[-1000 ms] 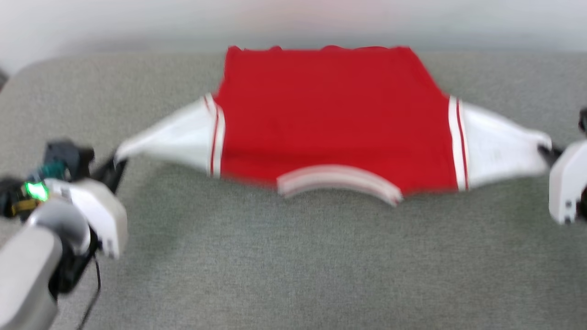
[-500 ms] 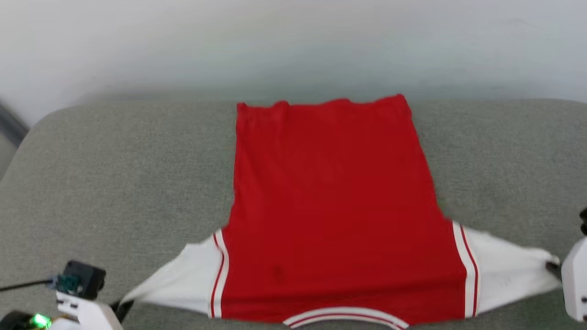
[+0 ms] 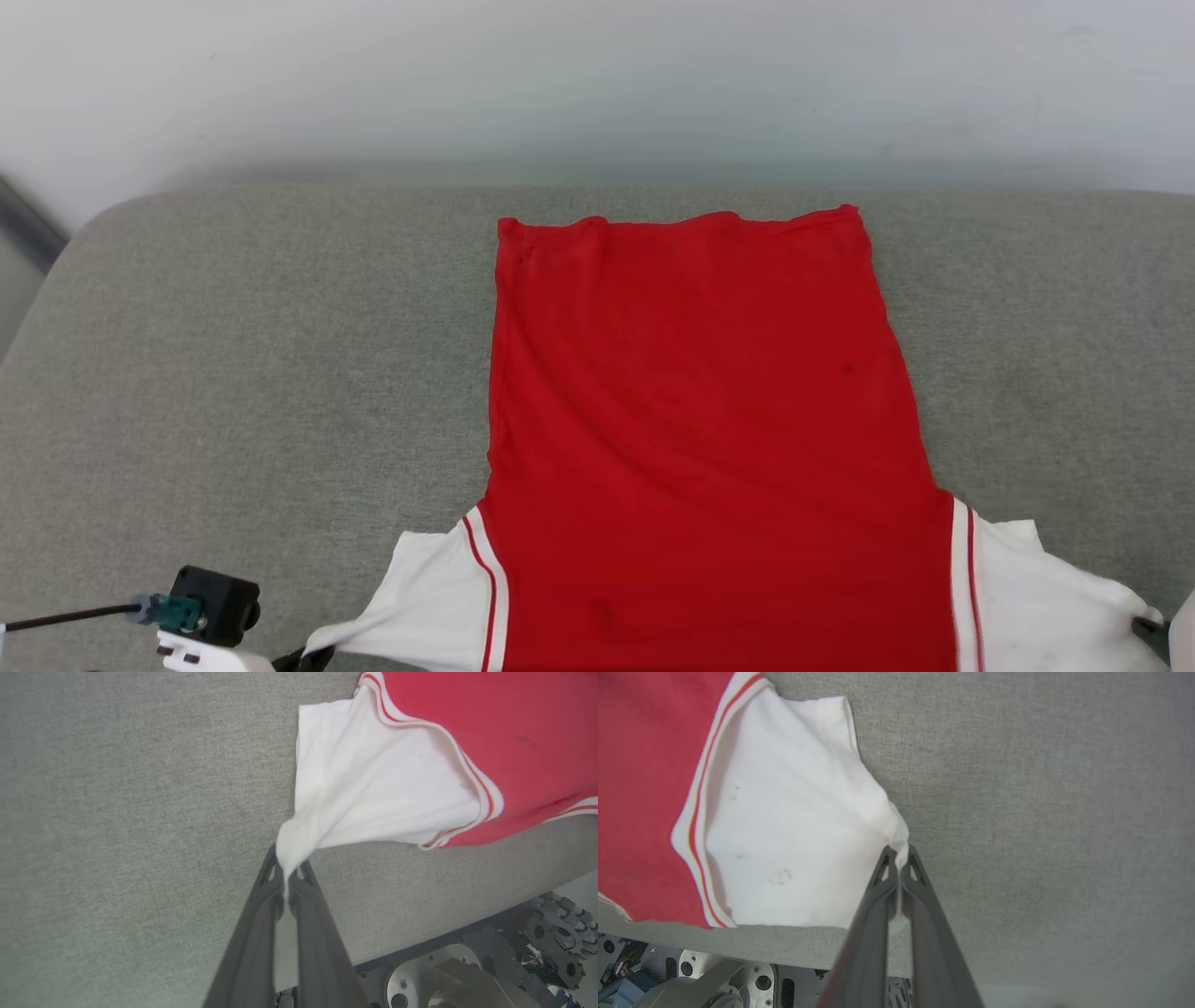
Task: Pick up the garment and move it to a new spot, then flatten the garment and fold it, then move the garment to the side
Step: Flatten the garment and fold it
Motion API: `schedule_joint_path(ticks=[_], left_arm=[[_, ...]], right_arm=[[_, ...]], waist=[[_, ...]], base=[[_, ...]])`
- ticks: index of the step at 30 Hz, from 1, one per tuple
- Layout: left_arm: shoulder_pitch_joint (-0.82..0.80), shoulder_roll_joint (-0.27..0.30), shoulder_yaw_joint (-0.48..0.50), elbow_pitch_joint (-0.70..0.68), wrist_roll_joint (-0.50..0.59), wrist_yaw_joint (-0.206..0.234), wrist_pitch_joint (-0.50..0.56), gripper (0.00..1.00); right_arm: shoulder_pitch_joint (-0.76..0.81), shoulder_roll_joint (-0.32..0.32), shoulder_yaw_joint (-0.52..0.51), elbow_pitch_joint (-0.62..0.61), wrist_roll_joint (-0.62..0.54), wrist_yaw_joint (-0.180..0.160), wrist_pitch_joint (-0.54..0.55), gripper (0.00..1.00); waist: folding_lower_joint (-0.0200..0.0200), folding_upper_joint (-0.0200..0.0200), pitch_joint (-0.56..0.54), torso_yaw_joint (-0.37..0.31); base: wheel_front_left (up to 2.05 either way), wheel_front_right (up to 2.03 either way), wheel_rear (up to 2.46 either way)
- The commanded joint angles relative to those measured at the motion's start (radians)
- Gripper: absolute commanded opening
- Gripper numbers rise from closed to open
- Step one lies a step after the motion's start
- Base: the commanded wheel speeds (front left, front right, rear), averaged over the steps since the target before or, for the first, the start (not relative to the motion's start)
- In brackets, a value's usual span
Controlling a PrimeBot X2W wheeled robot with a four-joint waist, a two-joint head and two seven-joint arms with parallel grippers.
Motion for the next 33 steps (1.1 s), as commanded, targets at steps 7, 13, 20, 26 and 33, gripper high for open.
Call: schedule_joint_path(ticks=[7, 13, 20, 26, 33], left_arm=[[-0.046, -0.006, 0.004, -0.080, 0.002, -0.002, 0.010, 0.00], [-0.080, -0.018, -0.003, -0.213, -0.012, -0.018, 0.042, 0.00], [-0.157, -0.017, -0.033, -0.317, 0.065, -0.035, 0.076, 0.00], [-0.221, -0.051, -0.069, -0.389, 0.145, -0.044, 0.086, 0.00], [-0.283, -0.107, -0.104, -0.421, 0.211, -0.059, 0.078, 0.00]], right_arm=[[-0.067, -0.006, -0.025, -0.086, 0.026, -0.001, 0.037, 1.00], [-0.194, -0.043, -0.032, -0.173, 0.054, -0.001, 0.077, 1.00], [-0.438, -0.087, -0.018, -0.152, 0.043, -0.001, 0.193, 1.00], [-0.681, -0.097, -0.022, -0.046, -0.028, -0.001, 0.389, 1.00], [-0.884, -0.174, 0.020, 0.058, -0.154, -0.001, 0.529, 1.00]], waist=[[0.0002, -0.0001, 0.042, 0.043], [0.0002, -0.0001, 0.117, 0.121], [0.0002, -0.0001, 0.244, 0.230], [0.0002, -0.0001, 0.365, 0.317], [0.0002, -0.0001, 0.472, 0.404]], base=[[0.00, 0.00, 0.00], [0.00, 0.00, 0.00], [0.00, 0.00, 0.00], [0.00, 0.00, 0.00], [0.00, 0.00, 0.00]])
